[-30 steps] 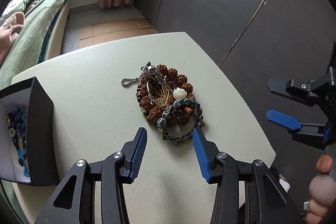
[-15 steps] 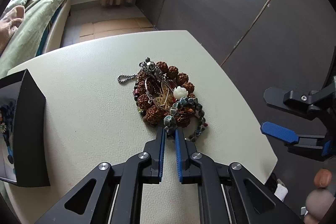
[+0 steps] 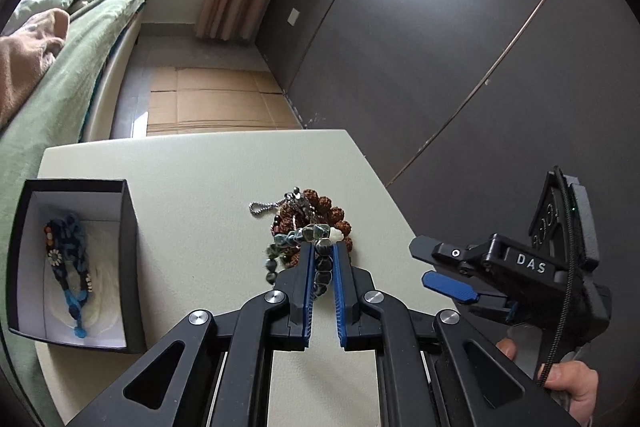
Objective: Organize jewelry
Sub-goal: 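Grasp the dark bead bracelet from the pile with the left tool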
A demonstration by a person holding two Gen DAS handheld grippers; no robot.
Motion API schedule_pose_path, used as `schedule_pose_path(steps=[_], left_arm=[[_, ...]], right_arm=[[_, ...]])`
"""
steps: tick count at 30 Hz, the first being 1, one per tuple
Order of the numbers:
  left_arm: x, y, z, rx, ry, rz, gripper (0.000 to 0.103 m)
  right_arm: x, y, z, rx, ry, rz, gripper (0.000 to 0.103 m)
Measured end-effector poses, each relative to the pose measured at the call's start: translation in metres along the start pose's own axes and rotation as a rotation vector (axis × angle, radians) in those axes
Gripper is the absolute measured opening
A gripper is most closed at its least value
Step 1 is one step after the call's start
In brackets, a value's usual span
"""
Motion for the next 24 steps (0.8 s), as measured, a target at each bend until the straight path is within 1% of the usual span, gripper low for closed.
schedule_pose_path(steps=[6,11,13,15,16,17,18,19,21,24], left_arm=[[-0.019,0.02,-0.014,-0.007,-0.038,-0.042,0.009],[-0.029,0.033,-0.019,-0.013,-0.058,-0.07,0.009],[-0.033,0.038,-0.022,-0.016,-0.068,-0.081,0.009],[-0.036,0.043,-0.025,-0.016,-0.076,-0.095,0.009],[-0.038,0.047,-0.027,-0.019,-0.081,-0.101,0.009],[-0.04,0.049,-0.028,-0.021,-0.084,-0.106,0.009],[-0.041,0.052,-0.029,-0.024,-0.087,-0.111,0.009],[-0.042,0.055,-0.031,-0.027,-0.091,-0.117,0.009],[-0.045,0.06,-0.032,-0.031,-0.097,-0.127,0.009],[-0.048,0.066,-0.034,-0.035,-0.102,-0.14,0.009]], right_arm=[[0.004,0.024,0.013,-0.043,-0.007,-0.053,0.07],[0.011,0.046,0.028,-0.071,0.005,-0.095,0.066],[0.013,0.054,0.035,-0.082,0.01,-0.118,0.06],[0.015,0.062,0.042,-0.089,0.014,-0.146,0.056],[0.016,0.065,0.047,-0.087,0.017,-0.161,0.05],[0.018,0.068,0.051,-0.084,0.024,-0.175,0.048],[0.021,0.071,0.056,-0.084,0.034,-0.182,0.042],[0.025,0.072,0.06,-0.086,0.047,-0.184,0.039],[0.03,0.075,0.066,-0.082,0.063,-0.194,0.037],[0.034,0.08,0.071,-0.067,0.055,-0.233,0.034]])
Point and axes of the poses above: each gripper's, at about its wrist camera, not at the fingertips, and z roughly the way its jaws point, y to its left, x to its underside, the point moved 9 cm from there along z, roughly the way its jaws point, and after that the axes turned 15 degrees about -y, right-handed, at the moved point
